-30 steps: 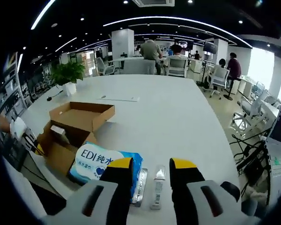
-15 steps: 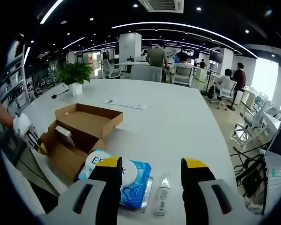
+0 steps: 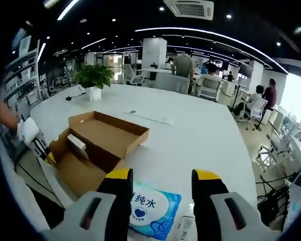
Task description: Operate the shoe box by opening the lid, removing the specified soft item, and placing it in the target area until the item is outside and the box remains undamaged.
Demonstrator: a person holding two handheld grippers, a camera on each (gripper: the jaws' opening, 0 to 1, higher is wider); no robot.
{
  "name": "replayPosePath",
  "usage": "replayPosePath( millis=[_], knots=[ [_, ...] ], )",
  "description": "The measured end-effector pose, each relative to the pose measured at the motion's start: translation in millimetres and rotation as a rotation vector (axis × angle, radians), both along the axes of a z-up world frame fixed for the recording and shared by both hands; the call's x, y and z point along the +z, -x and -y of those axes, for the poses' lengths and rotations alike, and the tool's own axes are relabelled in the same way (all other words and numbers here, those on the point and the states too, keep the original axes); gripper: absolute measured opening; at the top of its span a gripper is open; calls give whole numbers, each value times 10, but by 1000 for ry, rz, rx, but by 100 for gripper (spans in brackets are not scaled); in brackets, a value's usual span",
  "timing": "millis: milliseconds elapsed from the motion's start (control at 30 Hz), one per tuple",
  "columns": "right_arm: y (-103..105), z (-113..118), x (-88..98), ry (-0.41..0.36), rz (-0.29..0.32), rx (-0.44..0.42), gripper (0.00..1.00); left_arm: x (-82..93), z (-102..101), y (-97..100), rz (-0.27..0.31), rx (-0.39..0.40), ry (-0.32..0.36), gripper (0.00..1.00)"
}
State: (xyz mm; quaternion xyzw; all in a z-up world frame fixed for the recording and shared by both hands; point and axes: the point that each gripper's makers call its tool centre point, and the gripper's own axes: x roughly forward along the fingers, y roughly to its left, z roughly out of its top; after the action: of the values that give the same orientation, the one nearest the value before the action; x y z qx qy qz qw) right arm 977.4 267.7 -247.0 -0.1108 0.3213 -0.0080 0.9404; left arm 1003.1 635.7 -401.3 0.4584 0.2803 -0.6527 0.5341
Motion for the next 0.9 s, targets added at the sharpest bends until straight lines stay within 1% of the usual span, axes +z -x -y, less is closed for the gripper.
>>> replayPosePath(
  millis=[33,67,100,133,167,200,233,267,300,333,400,467,533,567,600,633,667,700,833,900],
  knots=[
    [5,-5,-7,10,-9,0,29,-1,-1,0,0,2,0,2],
    [-28,-27,-19,5,7,13,27,-1,-1,1,2,2,1,2],
    [-96,-110,41,-59,64,16,31,1,1,3,3,3,1,2],
    [-103,-141,57,-97,74,11,36,2,1,4,5,2,2,2],
    [-116,-176,73,-103,73,23,38,10,6,8,5,3,3,2],
    [-123,-189,99,-84,75,21,37,14,8,8,5,3,5,2],
    [-156,-198,131,-42,90,24,35,14,7,9,8,-1,7,2],
    [-166,-238,123,-39,84,39,34,15,7,10,11,-4,10,2],
    [-179,-333,113,-51,65,73,35,16,6,11,15,-7,15,2],
    [-186,-388,135,-53,64,76,36,17,7,10,16,-8,15,2],
    [-221,-436,78,-38,57,108,36,15,6,7,16,-8,15,2],
    [-221,-540,93,-47,54,121,36,13,6,6,13,-7,15,2],
    [-231,-546,64,-47,55,126,36,12,6,3,12,-4,14,2],
    [-242,-512,75,20,65,139,35,11,6,3,11,-3,14,2],
    [-231,-513,85,46,60,142,34,11,6,2,10,1,14,2],
    [-222,-506,72,50,51,125,34,5,4,-3,8,5,16,3],
    [-231,-495,35,34,50,123,34,5,5,-3,7,4,20,3],
    [-227,-515,15,2,47,122,35,11,6,-1,7,3,23,2],
    [-237,-562,-3,31,40,141,35,3,5,8,21,-11,25,2],
    [-260,-620,-1,30,43,157,35,7,9,0,12,2,21,2]
  ],
)
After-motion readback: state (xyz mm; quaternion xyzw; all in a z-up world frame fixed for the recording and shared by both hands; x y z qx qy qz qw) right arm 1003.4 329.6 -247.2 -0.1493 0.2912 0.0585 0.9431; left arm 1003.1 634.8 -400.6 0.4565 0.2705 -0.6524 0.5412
